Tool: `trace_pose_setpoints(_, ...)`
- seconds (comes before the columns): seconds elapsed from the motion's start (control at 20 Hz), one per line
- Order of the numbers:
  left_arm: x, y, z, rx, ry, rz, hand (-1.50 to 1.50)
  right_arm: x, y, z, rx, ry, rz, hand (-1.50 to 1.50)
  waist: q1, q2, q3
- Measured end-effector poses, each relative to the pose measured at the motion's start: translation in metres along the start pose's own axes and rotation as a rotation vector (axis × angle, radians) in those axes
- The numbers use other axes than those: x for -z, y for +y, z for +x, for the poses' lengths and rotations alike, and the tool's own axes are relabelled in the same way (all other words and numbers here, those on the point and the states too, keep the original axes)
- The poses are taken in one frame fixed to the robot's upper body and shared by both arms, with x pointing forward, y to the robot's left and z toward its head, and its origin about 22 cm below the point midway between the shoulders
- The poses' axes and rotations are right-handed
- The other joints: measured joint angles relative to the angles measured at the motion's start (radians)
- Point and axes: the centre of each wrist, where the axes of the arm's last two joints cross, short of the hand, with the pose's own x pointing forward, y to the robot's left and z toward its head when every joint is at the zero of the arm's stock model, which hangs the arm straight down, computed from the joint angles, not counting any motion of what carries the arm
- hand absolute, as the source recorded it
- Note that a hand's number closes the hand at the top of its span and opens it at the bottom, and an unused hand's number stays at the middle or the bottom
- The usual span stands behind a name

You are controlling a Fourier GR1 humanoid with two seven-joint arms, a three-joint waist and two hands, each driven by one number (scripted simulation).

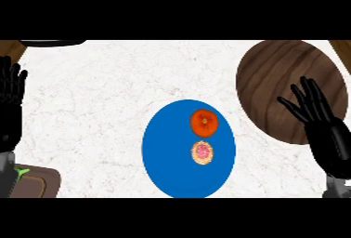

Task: Pick the squash from the plate and place it in the bowl

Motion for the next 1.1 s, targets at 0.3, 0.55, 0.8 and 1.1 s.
trace_pose_setpoints(0.3,0.006,-0.015,0.005,0.098,0.03,-0.079,0.0,0.031,0.003,-0.011,0.203,-0.03,0.19,1.5,0.028,0.013,-0.033)
trace_pose_setpoints(0.55,0.002,-0.038,-0.002,0.124,0.112,-0.137,0.0,0.041,-0.03,-0.042,0.092,-0.024,-0.018,-1.5,0.022,0.017,-0.043)
trace_pose_setpoints(0.8,0.001,-0.053,-0.001,0.143,0.152,-0.152,0.0,0.043,-0.045,-0.062,0.043,-0.128,0.111,-1.5,0.018,0.01,-0.045)
trace_pose_setpoints(1.1,-0.006,-0.062,-0.007,0.159,0.17,-0.156,0.0,0.069,-0.055,-0.033,-0.178,-0.115,0.296,-1.5,0.013,0.002,-0.048)
